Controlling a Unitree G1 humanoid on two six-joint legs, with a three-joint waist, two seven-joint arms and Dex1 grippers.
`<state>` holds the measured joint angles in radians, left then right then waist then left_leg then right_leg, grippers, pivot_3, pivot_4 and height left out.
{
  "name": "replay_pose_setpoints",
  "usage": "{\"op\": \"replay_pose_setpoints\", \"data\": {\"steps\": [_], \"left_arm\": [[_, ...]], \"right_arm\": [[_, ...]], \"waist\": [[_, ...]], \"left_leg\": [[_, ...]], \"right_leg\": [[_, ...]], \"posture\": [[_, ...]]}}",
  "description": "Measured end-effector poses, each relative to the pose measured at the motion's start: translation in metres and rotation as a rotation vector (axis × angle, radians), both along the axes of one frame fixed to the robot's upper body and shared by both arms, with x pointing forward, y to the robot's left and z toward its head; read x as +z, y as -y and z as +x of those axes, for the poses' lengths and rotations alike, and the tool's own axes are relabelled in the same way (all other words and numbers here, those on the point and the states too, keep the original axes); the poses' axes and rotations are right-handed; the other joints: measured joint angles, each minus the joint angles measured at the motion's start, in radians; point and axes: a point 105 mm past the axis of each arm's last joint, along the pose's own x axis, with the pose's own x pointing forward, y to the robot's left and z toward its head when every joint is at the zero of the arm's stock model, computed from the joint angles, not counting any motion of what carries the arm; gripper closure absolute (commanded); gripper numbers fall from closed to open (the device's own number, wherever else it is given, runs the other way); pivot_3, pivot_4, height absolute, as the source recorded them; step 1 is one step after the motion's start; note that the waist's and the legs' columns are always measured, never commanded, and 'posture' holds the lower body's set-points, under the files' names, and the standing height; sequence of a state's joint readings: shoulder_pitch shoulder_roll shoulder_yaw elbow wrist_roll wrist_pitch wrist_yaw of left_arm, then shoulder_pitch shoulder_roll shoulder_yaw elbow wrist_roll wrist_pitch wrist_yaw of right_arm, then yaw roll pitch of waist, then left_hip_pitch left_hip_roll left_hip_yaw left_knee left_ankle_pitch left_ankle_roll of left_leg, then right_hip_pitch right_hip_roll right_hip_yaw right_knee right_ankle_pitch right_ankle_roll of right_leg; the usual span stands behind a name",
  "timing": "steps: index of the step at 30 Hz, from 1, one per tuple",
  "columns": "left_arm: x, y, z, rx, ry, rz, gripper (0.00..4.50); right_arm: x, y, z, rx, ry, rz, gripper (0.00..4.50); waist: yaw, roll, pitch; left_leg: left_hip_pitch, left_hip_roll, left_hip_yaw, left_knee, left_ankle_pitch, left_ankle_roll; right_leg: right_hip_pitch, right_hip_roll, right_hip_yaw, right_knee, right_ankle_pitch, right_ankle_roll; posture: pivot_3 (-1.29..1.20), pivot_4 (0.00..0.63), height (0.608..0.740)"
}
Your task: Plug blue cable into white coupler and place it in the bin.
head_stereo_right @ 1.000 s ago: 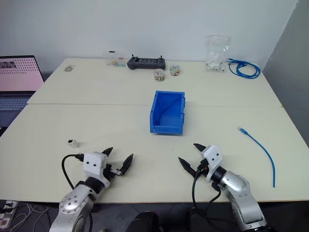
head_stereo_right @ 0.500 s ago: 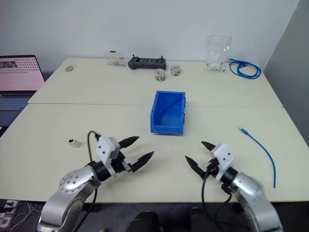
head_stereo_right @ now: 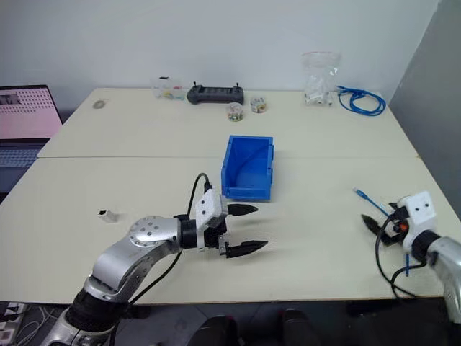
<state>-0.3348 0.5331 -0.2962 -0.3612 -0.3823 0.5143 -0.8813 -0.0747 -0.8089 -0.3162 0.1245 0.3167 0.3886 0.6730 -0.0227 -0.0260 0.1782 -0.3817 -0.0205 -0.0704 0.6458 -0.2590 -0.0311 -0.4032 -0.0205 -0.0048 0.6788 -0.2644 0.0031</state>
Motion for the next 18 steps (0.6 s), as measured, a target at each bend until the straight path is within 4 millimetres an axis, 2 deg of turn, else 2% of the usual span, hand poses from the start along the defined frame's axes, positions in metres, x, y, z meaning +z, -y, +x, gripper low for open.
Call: {"op": "replay_pose_setpoints", "data": {"steps": [1,5,8,18], "left_arm": [[-0.001,0.002,0.000,-0.014,0.006,0.009,0.00],[0.004,0.007,0.001,-0.028,0.027,-0.009,0.00],[0.003,0.008,0.001,-0.032,0.025,-0.009,0.00],[0.002,0.010,0.004,-0.024,0.030,-0.026,0.00]], "right_arm": [[-0.003,0.010,0.002,-0.022,-0.023,-0.011,0.03],[-0.015,0.020,0.008,-0.018,-0.107,0.012,0.03],[-0.017,0.019,0.010,0.007,-0.135,0.023,0.51],[-0.017,0.018,0.010,0.078,-0.247,0.044,2.89]], "waist": [[-0.001,0.000,0.000],[-0.004,0.000,0.000],[-0.005,0.000,0.000],[-0.003,0.000,0.000]], "left_leg": [[0.000,0.000,0.000,0.000,0.000,0.000],[0.000,0.000,0.001,0.000,0.000,0.000],[0.000,0.000,0.001,0.000,0.000,0.000],[0.000,-0.001,0.001,0.001,0.000,0.000]], "right_leg": [[0.000,0.000,0.000,0.000,0.000,0.000],[0.000,0.000,0.001,0.000,0.000,0.000],[0.000,0.000,0.001,0.001,0.000,0.000],[0.001,0.000,0.001,0.000,0.000,0.000]], "posture": [[0.00,0.150,0.740],[0.00,0.150,0.740],[0.00,0.150,0.740],[0.00,0.150,0.740]]}}
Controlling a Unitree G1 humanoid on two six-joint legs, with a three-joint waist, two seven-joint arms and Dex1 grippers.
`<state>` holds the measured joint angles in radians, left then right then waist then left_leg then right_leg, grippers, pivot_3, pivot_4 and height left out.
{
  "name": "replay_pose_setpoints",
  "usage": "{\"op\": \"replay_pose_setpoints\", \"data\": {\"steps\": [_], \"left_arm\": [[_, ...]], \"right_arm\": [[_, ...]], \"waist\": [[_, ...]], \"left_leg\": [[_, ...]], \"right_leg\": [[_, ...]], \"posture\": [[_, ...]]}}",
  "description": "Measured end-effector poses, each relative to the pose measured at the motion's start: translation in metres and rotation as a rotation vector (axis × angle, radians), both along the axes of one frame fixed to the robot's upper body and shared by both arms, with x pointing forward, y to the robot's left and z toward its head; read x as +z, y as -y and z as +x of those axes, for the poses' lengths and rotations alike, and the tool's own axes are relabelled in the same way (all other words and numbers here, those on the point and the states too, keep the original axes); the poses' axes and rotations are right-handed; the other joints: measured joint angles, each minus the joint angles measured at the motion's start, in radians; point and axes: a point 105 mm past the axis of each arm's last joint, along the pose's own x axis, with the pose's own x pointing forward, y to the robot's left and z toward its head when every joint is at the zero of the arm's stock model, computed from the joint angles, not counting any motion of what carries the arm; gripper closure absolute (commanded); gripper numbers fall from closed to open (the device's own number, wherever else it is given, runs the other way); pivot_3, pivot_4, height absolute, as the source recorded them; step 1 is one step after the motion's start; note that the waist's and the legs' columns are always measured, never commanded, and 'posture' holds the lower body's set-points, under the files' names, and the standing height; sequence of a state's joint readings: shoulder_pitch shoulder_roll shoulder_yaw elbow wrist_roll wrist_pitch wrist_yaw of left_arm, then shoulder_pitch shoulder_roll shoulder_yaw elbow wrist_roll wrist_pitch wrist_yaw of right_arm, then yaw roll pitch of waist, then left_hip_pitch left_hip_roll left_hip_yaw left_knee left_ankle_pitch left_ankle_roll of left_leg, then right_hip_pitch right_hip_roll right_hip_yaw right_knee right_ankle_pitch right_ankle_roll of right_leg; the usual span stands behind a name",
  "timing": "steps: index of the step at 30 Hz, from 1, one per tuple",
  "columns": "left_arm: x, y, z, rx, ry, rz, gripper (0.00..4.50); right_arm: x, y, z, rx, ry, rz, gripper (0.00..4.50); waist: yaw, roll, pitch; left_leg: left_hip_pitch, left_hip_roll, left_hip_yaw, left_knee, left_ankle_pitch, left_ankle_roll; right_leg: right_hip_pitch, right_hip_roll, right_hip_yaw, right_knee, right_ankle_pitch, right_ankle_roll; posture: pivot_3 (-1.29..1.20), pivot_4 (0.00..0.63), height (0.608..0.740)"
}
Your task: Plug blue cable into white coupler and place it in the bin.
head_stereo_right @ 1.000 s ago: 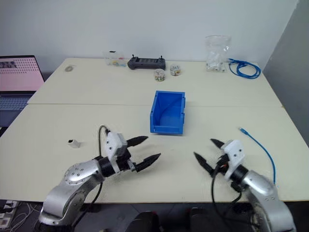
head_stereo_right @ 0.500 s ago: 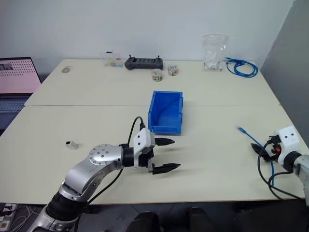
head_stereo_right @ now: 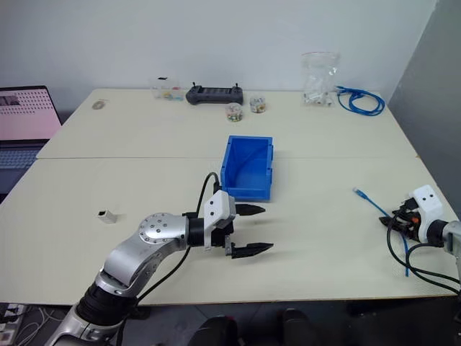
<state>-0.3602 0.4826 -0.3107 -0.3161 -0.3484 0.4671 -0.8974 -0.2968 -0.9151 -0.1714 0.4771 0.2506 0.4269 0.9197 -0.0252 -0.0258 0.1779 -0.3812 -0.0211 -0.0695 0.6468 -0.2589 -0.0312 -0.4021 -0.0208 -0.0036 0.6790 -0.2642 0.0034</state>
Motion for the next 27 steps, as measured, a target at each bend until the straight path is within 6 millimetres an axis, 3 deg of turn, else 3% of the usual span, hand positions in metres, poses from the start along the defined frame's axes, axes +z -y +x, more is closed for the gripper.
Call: {"op": "replay_pose_setpoints", "data": {"steps": [6,15,18,22,24,27], "left_arm": [[-0.001,-0.001,0.002,0.006,0.012,0.001,0.00],[-0.004,-0.002,0.006,0.027,0.024,0.002,0.00],[-0.007,-0.006,0.007,0.048,0.024,0.004,0.00],[-0.018,-0.044,0.014,0.191,0.012,0.050,0.00],[-0.028,-0.063,0.007,0.236,-0.008,0.079,0.00],[-0.042,-0.085,-0.007,0.290,-0.046,0.115,0.00]], "right_arm": [[0.001,0.003,-0.002,-0.032,-0.051,0.041,4.47],[0.003,-0.012,0.000,0.034,-0.025,0.059,4.47],[0.013,-0.033,-0.004,0.156,-0.013,0.073,4.47],[0.055,-0.079,-0.023,0.499,-0.002,-0.031,4.47],[0.066,-0.107,-0.031,0.634,0.021,-0.042,4.47],[0.064,-0.142,-0.039,0.788,0.000,-0.037,4.47]], "waist": [[0.002,0.000,0.000],[-0.003,0.000,0.000],[-0.006,0.004,0.000],[-0.007,0.008,0.001],[-0.008,0.008,0.001],[-0.004,0.007,0.002]], "left_leg": [[0.000,0.000,-0.002,0.000,0.000,0.000],[0.001,0.000,-0.003,0.000,0.000,0.000],[0.001,0.000,-0.003,0.000,0.000,0.000],[0.001,0.001,-0.004,-0.001,0.000,0.000],[0.001,0.002,-0.004,-0.001,0.000,0.000],[0.000,0.002,-0.005,0.000,0.000,0.000]], "right_leg": [[0.001,-0.001,-0.001,0.000,0.000,0.000],[0.000,-0.001,0.000,0.000,0.000,0.000],[-0.001,-0.001,0.000,0.001,0.000,0.000],[-0.002,0.000,0.001,0.001,0.000,0.000],[-0.001,0.000,0.001,0.000,0.000,0.000],[-0.001,0.000,-0.001,-0.001,0.000,0.000]], "posture": [[0.00,0.150,0.740],[0.00,0.150,0.740],[0.00,0.150,0.740],[0.00,0.150,0.740],[0.00,0.150,0.740],[0.00,0.150,0.740]]}}
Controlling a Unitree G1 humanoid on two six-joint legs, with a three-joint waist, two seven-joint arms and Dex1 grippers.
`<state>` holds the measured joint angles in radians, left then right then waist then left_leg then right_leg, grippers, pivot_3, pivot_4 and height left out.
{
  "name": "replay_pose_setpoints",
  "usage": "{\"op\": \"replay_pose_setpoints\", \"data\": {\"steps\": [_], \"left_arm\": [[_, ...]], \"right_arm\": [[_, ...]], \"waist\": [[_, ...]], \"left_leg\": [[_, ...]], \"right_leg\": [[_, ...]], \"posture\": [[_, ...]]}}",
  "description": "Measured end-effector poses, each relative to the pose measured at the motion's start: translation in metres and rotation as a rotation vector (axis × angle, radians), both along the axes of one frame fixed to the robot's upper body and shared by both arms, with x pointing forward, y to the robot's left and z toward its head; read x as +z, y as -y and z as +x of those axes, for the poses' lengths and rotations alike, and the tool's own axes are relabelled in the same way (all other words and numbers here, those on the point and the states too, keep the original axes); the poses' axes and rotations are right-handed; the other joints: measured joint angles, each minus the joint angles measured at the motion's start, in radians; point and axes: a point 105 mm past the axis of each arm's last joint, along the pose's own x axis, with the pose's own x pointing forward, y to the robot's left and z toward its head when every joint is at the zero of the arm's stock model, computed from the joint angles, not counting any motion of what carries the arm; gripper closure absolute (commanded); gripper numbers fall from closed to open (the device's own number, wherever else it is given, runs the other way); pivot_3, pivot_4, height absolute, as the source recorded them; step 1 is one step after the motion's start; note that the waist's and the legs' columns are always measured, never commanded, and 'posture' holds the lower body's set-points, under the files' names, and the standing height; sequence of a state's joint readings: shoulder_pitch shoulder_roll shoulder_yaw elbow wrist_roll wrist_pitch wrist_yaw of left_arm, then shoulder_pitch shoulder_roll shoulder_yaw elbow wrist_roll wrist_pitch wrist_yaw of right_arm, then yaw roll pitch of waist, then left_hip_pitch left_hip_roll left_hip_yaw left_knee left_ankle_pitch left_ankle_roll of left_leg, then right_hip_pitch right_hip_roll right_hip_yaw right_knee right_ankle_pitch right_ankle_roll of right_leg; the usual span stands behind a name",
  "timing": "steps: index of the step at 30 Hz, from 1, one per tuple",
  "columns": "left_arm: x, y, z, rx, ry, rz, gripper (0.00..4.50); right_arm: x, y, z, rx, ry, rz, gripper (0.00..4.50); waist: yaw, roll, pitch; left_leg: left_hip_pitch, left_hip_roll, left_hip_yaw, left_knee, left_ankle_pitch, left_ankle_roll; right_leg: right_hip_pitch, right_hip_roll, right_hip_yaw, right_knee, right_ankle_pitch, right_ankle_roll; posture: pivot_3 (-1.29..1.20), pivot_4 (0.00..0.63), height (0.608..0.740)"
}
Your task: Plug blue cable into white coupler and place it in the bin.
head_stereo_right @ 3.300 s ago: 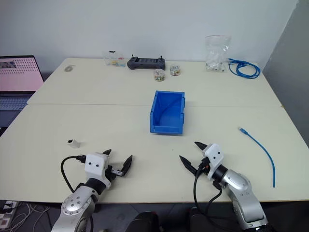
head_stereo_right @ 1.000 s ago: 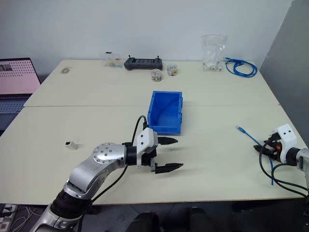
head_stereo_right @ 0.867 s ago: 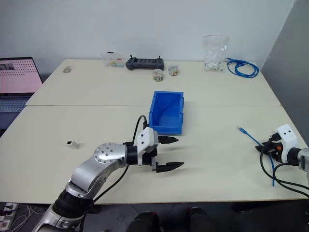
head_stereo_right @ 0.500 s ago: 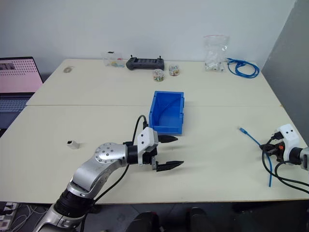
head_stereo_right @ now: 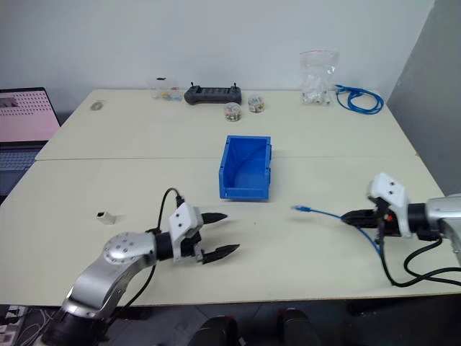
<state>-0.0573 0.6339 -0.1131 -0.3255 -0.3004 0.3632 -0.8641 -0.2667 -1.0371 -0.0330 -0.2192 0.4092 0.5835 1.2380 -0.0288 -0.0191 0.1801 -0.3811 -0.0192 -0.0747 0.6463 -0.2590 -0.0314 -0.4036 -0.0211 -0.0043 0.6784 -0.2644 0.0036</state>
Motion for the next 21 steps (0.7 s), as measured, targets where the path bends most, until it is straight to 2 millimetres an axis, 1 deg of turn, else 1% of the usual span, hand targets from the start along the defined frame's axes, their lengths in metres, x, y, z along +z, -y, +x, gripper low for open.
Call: {"op": "replay_pose_setpoints", "data": {"steps": [2,5,6,8,9,11,15,19,21], "left_arm": [[-0.009,-0.014,-0.009,0.032,-0.028,0.028,0.00],[-0.016,-0.036,-0.023,0.061,-0.033,0.072,0.00],[-0.017,-0.040,-0.024,0.067,-0.036,0.084,0.00],[-0.019,-0.056,-0.033,0.077,-0.046,0.128,0.00],[-0.019,-0.065,-0.036,0.080,-0.050,0.152,0.00],[-0.020,-0.075,-0.038,0.093,-0.050,0.170,0.00],[-0.016,-0.096,-0.030,0.153,-0.006,0.193,0.00],[-0.013,-0.103,-0.023,0.171,0.037,0.201,0.00],[-0.015,-0.105,-0.023,0.175,0.038,0.199,0.00]], "right_arm": [[-0.003,-0.024,0.000,0.086,-0.009,0.012,4.47],[-0.016,-0.072,0.010,0.220,-0.020,0.028,4.47],[-0.018,-0.080,0.011,0.240,-0.021,0.032,4.47],[-0.025,-0.104,0.018,0.287,-0.032,0.042,4.47],[-0.029,-0.111,0.020,0.300,-0.039,0.035,4.47],[-0.033,-0.119,0.024,0.311,-0.047,0.031,4.47],[-0.043,-0.142,0.036,0.343,-0.052,0.008,4.47],[-0.062,-0.157,0.043,0.353,-0.077,-0.040,4.47],[-0.065,-0.160,0.048,0.341,-0.079,-0.039,4.02]], "waist": [[-0.002,-0.001,0.000],[-0.005,-0.002,0.001],[-0.004,-0.002,0.002],[-0.001,-0.002,0.002],[0.004,-0.002,0.002],[0.014,-0.002,0.002],[0.019,-0.002,0.002],[0.017,-0.002,0.002],[0.014,-0.002,0.002]], "left_leg": [[0.000,0.000,0.000,0.000,0.000,0.000],[0.000,0.001,0.000,-0.001,0.000,0.000],[0.000,0.001,0.000,0.000,0.000,0.000],[-0.001,0.001,-0.001,-0.001,0.000,0.000],[-0.002,0.000,-0.002,-0.001,0.000,0.000],[-0.002,-0.002,-0.003,0.000,0.000,0.000],[-0.002,-0.002,-0.003,-0.001,0.000,0.000],[-0.002,-0.002,-0.003,-0.001,0.000,0.000],[-0.002,-0.002,-0.003,-0.001,0.000,0.000]], "right_leg": [[0.000,0.000,0.000,0.000,0.000,0.000],[-0.001,0.000,0.000,0.000,0.000,0.000],[-0.001,0.000,0.000,0.000,0.000,-0.001],[-0.001,0.000,-0.002,0.000,-0.001,-0.002],[-0.001,-0.001,-0.003,0.000,-0.001,-0.002],[-0.001,-0.003,-0.004,-0.001,0.000,-0.002],[-0.001,-0.003,-0.004,-0.001,0.002,-0.006],[-0.002,-0.003,-0.004,-0.001,0.002,-0.007],[-0.002,-0.003,-0.004,0.000,0.002,-0.007]], "posture": [[0.00,0.150,0.740],[0.00,0.150,0.740],[0.00,0.150,0.740],[0.00,0.150,0.740],[0.00,0.150,0.740],[0.00,0.150,0.740],[0.00,0.150,0.740],[0.00,0.150,0.740],[0.00,0.150,0.740]]}}
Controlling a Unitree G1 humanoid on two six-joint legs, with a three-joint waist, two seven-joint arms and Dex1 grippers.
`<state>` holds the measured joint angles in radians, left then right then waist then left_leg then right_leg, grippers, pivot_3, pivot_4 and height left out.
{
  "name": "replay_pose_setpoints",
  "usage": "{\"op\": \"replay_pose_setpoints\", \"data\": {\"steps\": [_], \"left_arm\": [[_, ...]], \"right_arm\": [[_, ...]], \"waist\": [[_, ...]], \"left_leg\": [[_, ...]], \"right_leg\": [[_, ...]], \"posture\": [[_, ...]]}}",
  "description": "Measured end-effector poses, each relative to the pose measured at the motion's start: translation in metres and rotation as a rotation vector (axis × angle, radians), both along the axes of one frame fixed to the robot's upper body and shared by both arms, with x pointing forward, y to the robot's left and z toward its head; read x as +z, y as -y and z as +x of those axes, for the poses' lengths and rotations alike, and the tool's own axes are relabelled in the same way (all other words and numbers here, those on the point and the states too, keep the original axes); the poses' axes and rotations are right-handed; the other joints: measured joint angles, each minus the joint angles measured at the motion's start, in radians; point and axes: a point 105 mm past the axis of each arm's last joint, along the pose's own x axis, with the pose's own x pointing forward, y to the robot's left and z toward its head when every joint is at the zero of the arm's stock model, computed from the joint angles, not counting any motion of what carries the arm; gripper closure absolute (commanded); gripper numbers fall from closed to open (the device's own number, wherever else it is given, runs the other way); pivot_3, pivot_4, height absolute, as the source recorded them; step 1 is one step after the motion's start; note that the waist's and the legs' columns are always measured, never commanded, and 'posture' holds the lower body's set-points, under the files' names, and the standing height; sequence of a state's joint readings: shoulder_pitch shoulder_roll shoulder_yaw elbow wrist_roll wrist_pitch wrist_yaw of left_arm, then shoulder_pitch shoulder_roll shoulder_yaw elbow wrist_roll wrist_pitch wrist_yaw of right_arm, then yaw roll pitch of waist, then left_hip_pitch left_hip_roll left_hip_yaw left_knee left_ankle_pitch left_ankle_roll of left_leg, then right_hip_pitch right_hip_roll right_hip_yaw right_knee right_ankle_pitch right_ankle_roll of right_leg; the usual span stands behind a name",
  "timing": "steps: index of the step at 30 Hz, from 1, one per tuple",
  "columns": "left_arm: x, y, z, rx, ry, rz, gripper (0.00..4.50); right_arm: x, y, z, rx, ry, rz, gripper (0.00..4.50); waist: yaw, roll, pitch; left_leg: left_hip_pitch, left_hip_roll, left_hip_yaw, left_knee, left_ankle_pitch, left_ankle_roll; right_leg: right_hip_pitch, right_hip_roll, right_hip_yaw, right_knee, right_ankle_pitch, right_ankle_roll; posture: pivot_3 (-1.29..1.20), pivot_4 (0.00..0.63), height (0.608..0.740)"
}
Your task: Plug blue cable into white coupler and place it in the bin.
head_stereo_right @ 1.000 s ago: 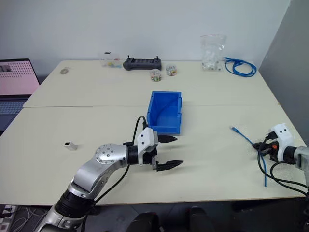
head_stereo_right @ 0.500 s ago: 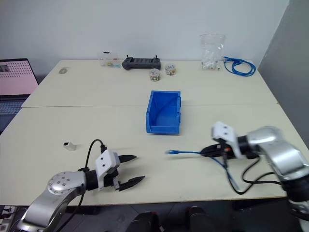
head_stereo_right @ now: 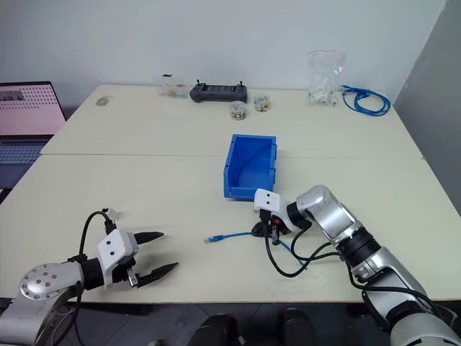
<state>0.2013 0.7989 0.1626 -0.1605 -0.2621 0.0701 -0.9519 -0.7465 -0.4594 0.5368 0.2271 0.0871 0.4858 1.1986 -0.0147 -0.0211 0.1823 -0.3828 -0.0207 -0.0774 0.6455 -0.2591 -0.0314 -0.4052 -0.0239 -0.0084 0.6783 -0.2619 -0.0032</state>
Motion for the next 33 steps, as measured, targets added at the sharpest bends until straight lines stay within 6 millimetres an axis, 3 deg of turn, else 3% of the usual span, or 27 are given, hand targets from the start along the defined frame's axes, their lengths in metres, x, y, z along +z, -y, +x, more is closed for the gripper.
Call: {"op": "replay_pose_setpoints", "data": {"steps": [5,8,12,13,16,19,25,33], "left_arm": [[0.001,0.004,0.010,-0.032,0.023,-0.011,0.00],[0.000,0.009,0.018,-0.055,0.034,-0.021,0.00],[-0.003,0.020,0.030,-0.093,0.048,-0.028,0.00],[-0.002,0.023,0.032,-0.104,0.057,-0.021,0.00],[-0.003,0.032,0.038,-0.129,0.064,-0.028,0.00],[-0.003,0.040,0.042,-0.162,0.065,-0.028,0.00],[-0.004,0.048,0.047,-0.218,0.064,-0.012,0.00],[-0.006,0.061,0.051,-0.331,0.060,0.032,1.83]], "right_arm": [[0.001,-0.012,0.009,-0.035,-0.008,0.033,2.78],[0.008,-0.001,0.010,-0.056,-0.008,0.038,2.07],[0.040,0.023,-0.010,-0.006,0.045,0.103,1.03],[0.044,0.024,-0.018,0.015,0.060,0.115,0.93],[0.045,0.028,-0.038,0.025,0.080,0.140,0.05],[0.038,0.036,-0.054,-0.021,0.069,0.138,0.05],[0.031,0.045,-0.066,-0.132,0.050,0.148,0.05],[0.036,0.048,-0.070,-0.211,0.055,0.173,0.00]], "waist": [[-0.011,0.000,0.000],[-0.010,0.000,0.000],[-0.002,0.000,0.000],[-0.002,0.000,0.000],[-0.003,0.000,0.000],[-0.007,0.000,0.000],[-0.009,0.000,0.000],[-0.007,0.000,-0.002]], "left_leg": [[0.001,0.000,0.000,0.000,0.000,0.000],[0.000,0.000,-0.001,0.000,0.000,0.000],[-0.001,-0.001,-0.002,0.000,0.000,0.000],[-0.001,-0.001,-0.002,0.000,0.000,0.000],[-0.001,-0.001,-0.002,0.000,0.000,0.000],[0.000,0.000,-0.001,0.000,0.000,0.000],[0.000,-0.001,-0.001,0.000,0.000,0.000],[0.001,-0.001,-0.001,0.001,0.000,0.000]], "right_leg": [[0.000,0.001,-0.001,0.002,0.000,0.000],[0.000,0.000,-0.001,0.002,0.000,0.000],[0.000,0.000,-0.001,0.000,0.000,0.000],[0.000,0.000,-0.002,0.000,0.000,0.000],[0.000,0.000,-0.002,0.001,0.000,0.001],[0.000,0.000,-0.001,0.001,-0.003,0.005],[0.001,0.000,-0.001,0.001,-0.003,0.006],[0.002,0.000,-0.001,0.001,-0.003,0.006]], "posture": [[0.00,0.150,0.740],[0.00,0.150,0.740],[0.00,0.150,0.740],[0.00,0.150,0.740],[0.00,0.150,0.740],[0.00,0.150,0.740],[0.00,0.150,0.740],[0.00,0.150,0.740]]}}
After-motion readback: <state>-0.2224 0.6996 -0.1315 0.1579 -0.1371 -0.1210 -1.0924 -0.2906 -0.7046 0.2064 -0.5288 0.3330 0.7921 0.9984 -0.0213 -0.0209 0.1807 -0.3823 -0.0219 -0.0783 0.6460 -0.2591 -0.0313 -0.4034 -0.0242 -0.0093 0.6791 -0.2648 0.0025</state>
